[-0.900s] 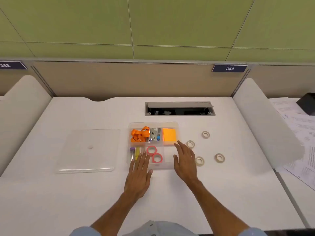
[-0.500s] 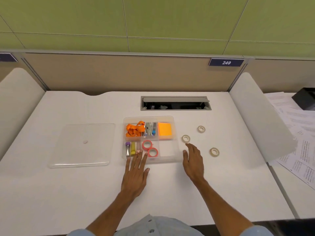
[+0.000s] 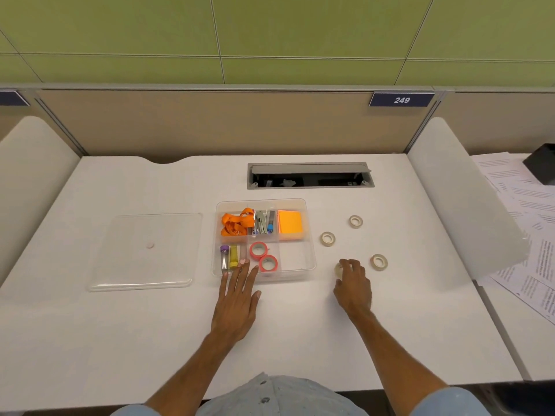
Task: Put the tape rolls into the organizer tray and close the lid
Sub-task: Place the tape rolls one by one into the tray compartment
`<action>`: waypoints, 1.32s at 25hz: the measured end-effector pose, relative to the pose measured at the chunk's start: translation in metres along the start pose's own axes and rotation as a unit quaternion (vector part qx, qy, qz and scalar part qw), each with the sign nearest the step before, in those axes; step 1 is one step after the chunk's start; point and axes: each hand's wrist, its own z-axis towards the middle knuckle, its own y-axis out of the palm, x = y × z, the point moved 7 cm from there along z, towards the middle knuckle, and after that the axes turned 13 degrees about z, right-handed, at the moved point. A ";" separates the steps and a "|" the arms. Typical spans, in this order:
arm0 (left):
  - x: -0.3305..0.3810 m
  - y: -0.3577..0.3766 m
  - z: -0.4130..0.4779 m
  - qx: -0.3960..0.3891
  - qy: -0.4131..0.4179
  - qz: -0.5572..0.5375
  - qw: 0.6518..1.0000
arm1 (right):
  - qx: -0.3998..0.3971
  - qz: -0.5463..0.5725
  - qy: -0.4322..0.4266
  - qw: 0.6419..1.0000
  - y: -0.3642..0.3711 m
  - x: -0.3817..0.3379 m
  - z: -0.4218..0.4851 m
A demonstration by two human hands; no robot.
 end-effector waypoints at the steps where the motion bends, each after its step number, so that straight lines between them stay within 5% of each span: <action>1: 0.000 -0.001 0.000 0.001 0.000 -0.004 1.000 | -0.005 -0.004 0.005 1.000 0.001 -0.001 0.002; 5: 0.001 -0.001 0.000 0.004 -0.011 -0.020 1.000 | 0.010 0.039 0.018 0.999 0.000 -0.011 0.006; 13: 0.000 0.003 0.001 0.007 -0.012 -0.036 0.999 | 0.100 0.101 -0.125 0.982 -0.021 -0.076 0.018; 18: 0.000 0.003 0.002 0.018 -0.007 -0.051 0.999 | -0.005 0.060 -0.202 0.977 0.003 -0.120 0.030; 24: -0.010 0.014 0.005 -0.012 0.005 -0.012 1.000 | -0.096 -0.005 -0.143 0.985 0.040 -0.137 0.041; 33: -0.015 0.014 0.006 0.011 0.011 -0.025 1.000 | 0.055 0.106 -0.128 0.985 0.015 -0.123 0.043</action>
